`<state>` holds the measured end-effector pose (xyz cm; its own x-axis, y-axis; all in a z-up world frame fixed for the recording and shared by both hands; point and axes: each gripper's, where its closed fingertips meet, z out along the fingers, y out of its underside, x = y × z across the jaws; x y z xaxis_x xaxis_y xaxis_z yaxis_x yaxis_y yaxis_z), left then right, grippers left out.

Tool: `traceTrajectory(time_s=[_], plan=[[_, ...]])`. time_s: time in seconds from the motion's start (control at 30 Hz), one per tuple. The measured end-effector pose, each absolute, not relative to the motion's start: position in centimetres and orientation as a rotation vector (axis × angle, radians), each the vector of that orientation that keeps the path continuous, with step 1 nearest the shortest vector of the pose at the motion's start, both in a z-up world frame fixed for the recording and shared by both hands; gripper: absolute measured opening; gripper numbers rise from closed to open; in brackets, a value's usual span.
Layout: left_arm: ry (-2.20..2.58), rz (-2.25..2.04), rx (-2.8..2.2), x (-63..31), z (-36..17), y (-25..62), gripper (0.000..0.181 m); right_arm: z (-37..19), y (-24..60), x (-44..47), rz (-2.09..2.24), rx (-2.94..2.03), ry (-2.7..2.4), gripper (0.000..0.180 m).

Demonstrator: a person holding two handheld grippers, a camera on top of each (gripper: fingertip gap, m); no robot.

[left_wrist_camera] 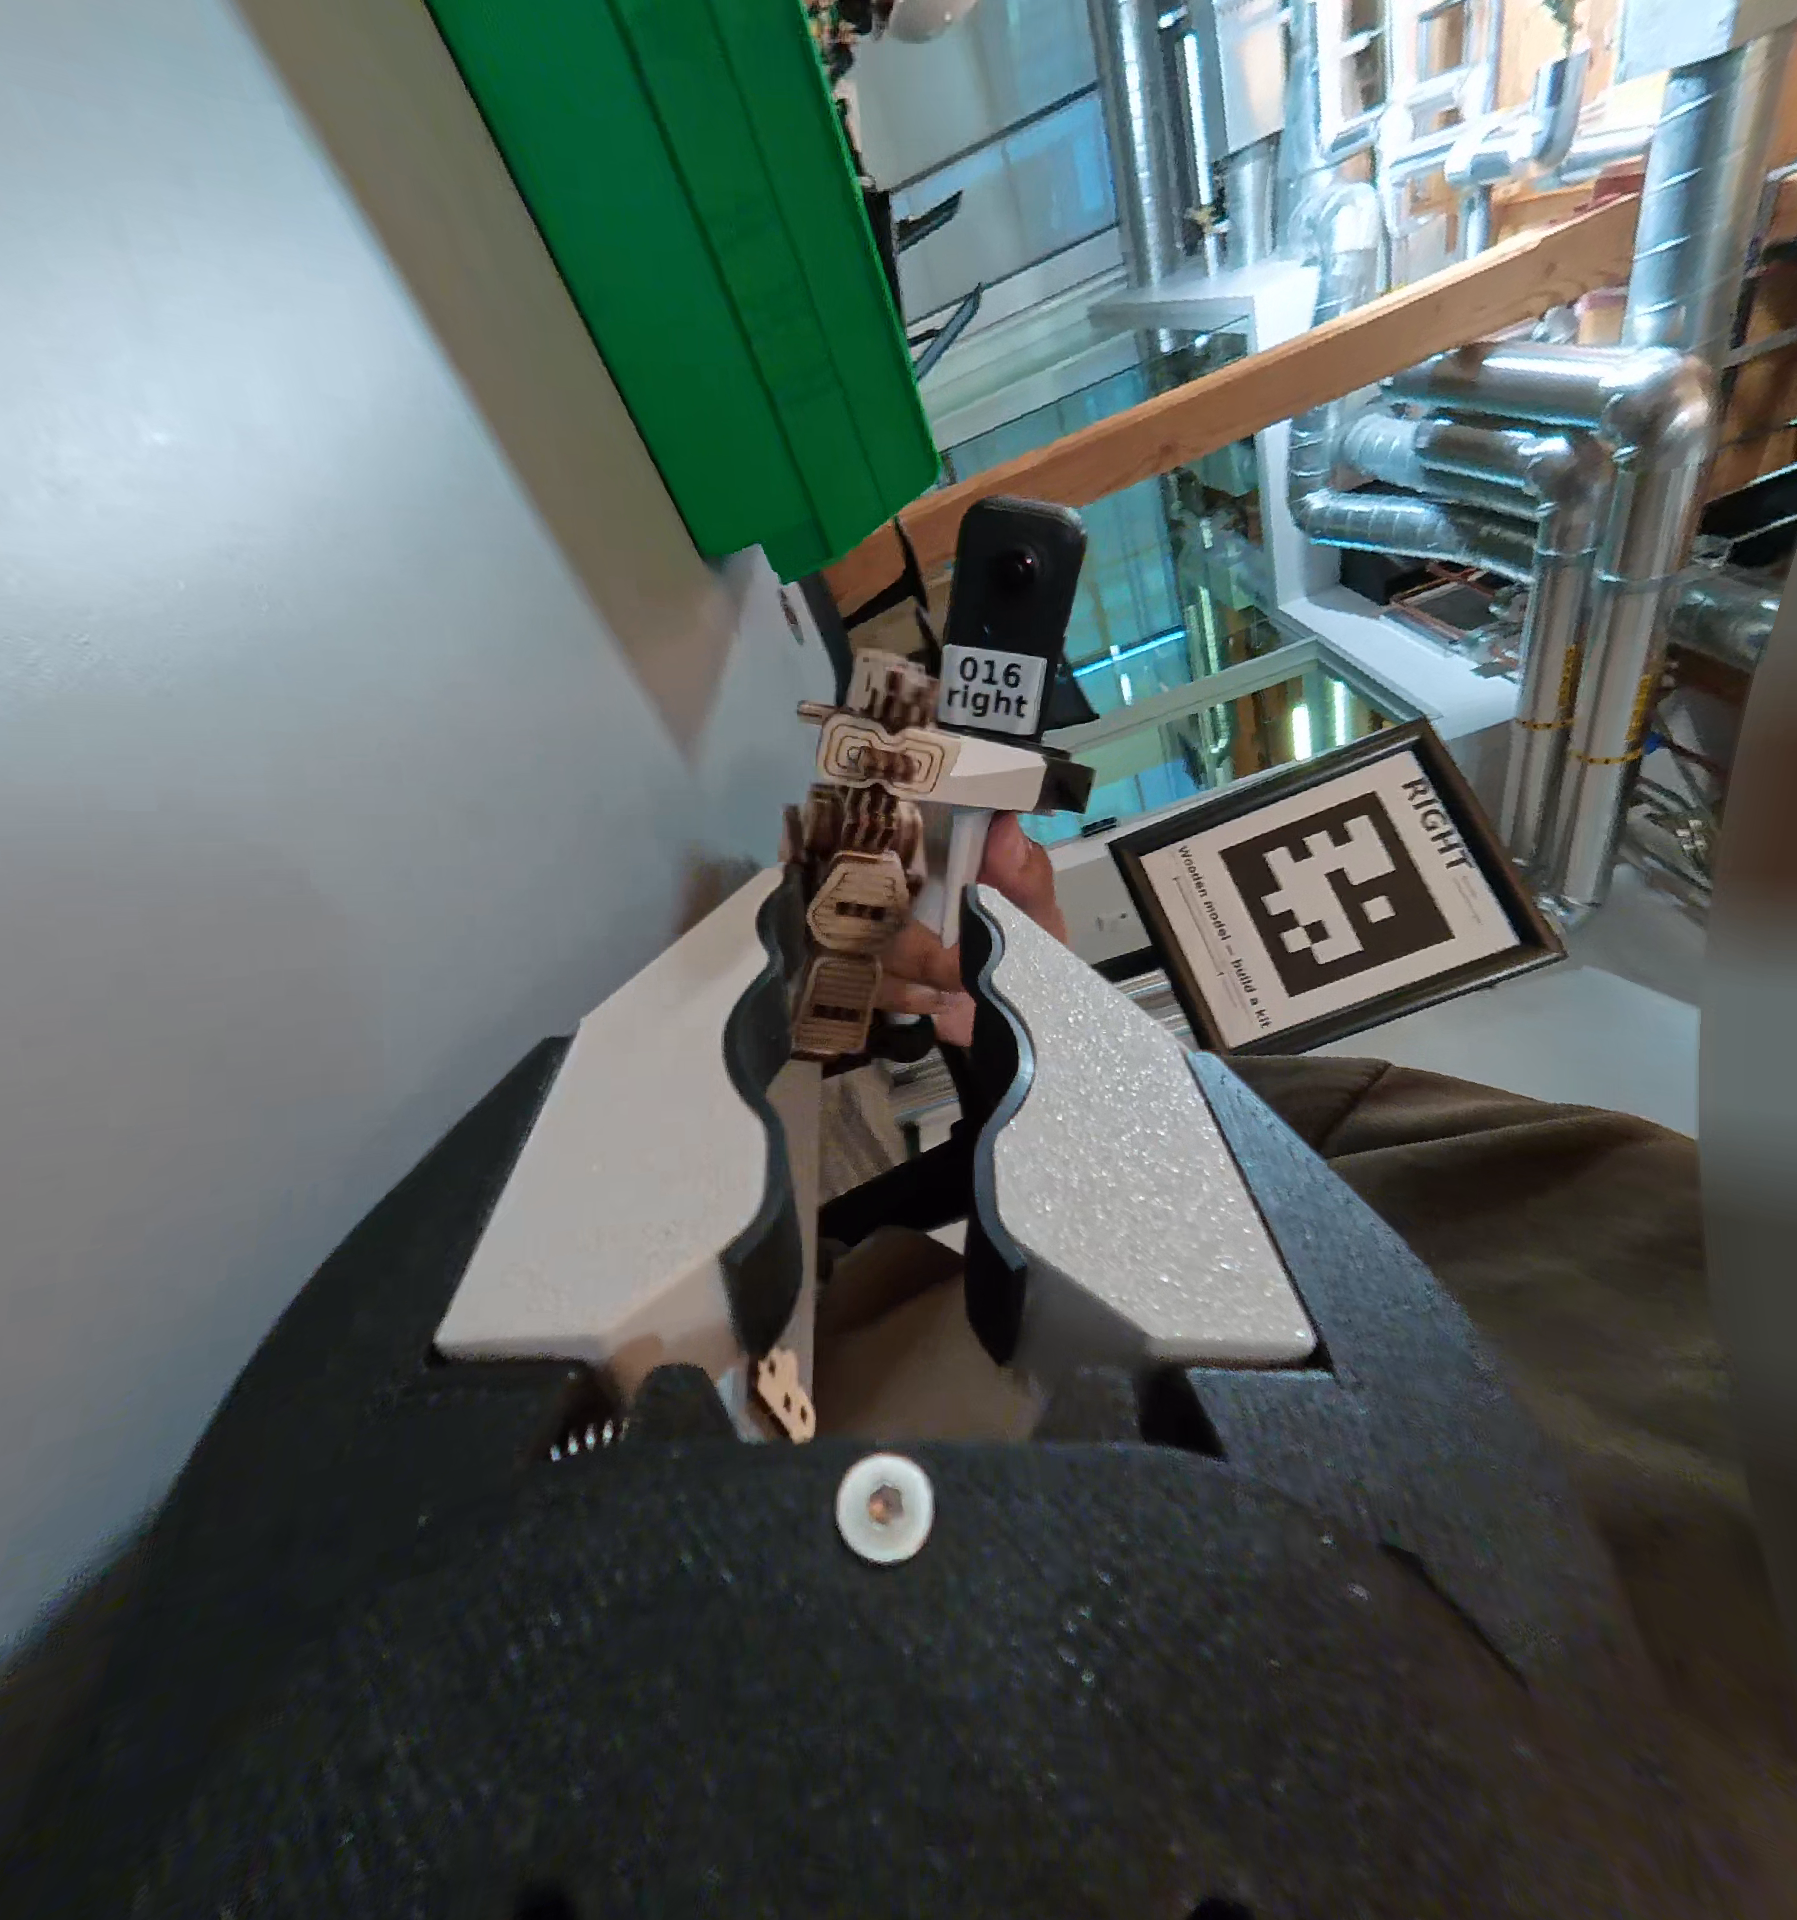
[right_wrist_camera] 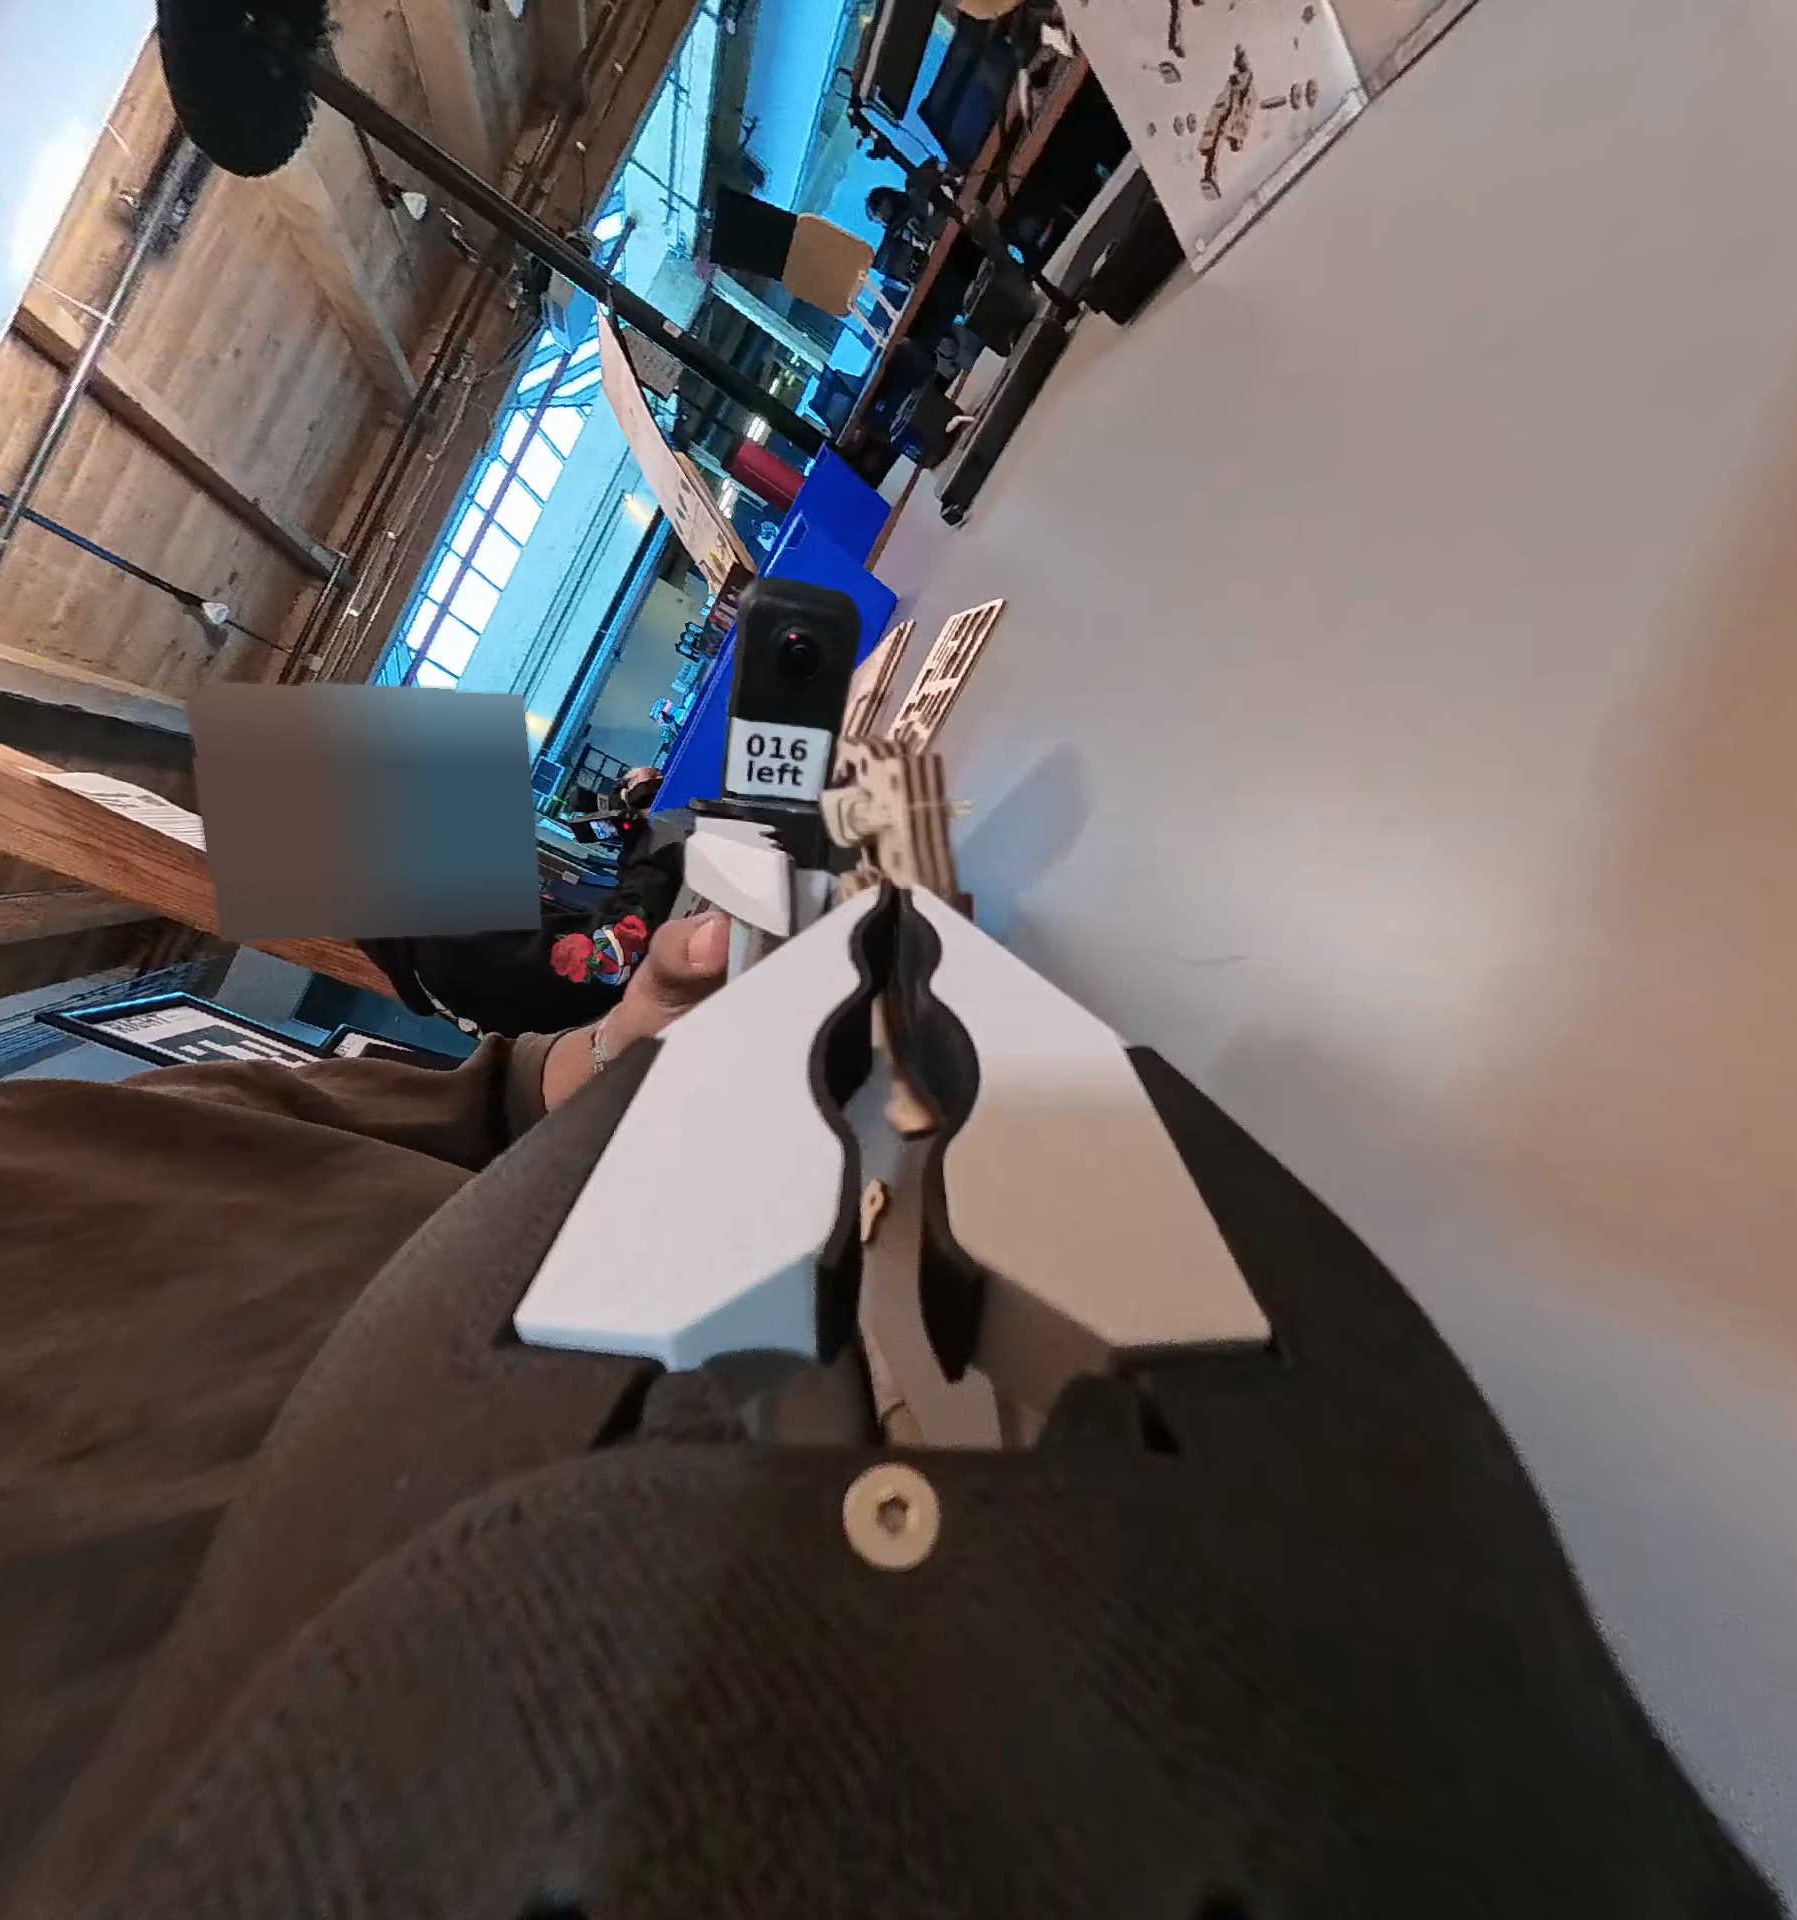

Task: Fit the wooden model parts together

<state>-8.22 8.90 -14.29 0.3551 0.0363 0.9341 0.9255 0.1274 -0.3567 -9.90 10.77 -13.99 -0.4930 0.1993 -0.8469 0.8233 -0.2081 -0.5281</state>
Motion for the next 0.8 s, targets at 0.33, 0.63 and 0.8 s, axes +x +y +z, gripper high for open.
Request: traceTrajectory(time_s=[0.33,0.63,0.8], plan=[[-1.058,-0.581,-1.569,-9.1,-17.4,8.4,0.018,-16.4,10.7,-10.0,-1.646,1.286,1.826,0.000],[-1.080,-0.644,-1.463,-9.8,-16.7,7.7,0.019,-19.0,10.3,-8.5,-1.467,1.186,2.225,0.000],[-1.070,-0.643,-1.436,-10.2,-16.3,7.5,0.022,-18.9,7.9,-6.7,-1.450,1.051,2.291,0.000]])
